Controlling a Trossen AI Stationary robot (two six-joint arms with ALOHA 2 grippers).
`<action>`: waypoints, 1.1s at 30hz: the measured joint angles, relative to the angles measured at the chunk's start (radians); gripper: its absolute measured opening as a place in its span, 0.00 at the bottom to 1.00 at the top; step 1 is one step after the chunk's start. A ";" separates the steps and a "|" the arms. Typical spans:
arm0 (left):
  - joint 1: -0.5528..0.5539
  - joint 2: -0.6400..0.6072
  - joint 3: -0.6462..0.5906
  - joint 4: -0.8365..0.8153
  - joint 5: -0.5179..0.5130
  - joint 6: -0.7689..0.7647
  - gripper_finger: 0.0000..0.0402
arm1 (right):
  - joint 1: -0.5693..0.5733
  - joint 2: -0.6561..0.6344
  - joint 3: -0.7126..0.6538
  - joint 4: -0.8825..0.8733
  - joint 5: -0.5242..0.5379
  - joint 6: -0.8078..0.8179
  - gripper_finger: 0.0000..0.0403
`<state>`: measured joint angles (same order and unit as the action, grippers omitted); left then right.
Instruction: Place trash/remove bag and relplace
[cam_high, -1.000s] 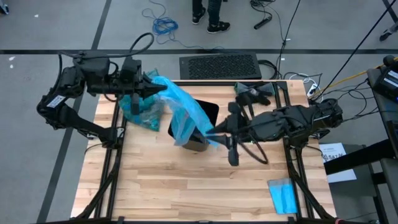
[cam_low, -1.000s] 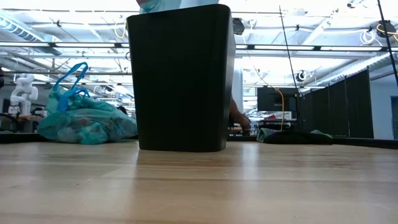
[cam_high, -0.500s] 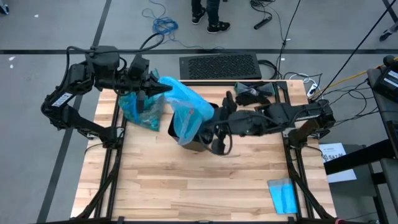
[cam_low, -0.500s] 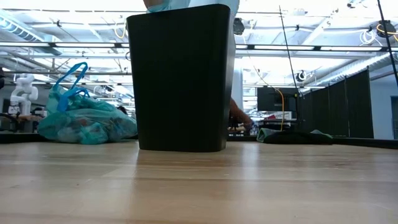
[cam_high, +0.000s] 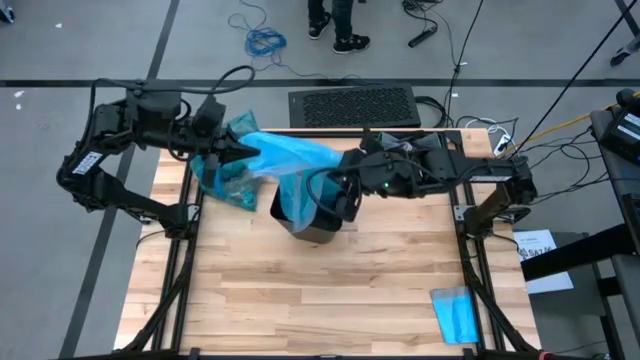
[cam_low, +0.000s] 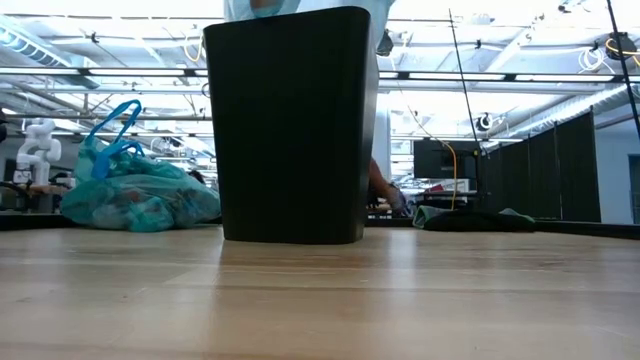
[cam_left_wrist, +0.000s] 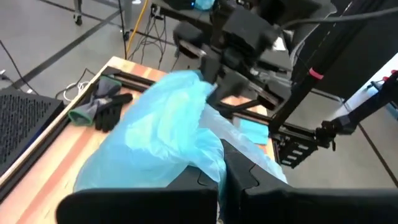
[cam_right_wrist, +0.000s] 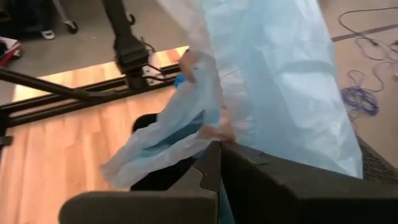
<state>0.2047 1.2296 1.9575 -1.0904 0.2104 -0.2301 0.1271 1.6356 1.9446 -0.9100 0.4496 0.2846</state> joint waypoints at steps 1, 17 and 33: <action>0.000 -0.001 0.000 -0.006 0.007 0.000 0.00 | -0.011 0.000 0.000 0.000 -0.002 -0.006 0.00; -0.002 0.012 0.000 -0.069 0.039 0.054 0.00 | -0.124 0.087 0.000 0.114 -0.151 -0.069 0.00; -0.002 0.034 0.000 -0.079 -0.085 0.185 0.07 | -0.142 0.125 0.000 0.254 -0.325 -0.090 0.00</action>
<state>0.2028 1.2640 1.9575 -1.1696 0.1255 -0.0447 -0.0152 1.7603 1.9450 -0.6565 0.1242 0.1943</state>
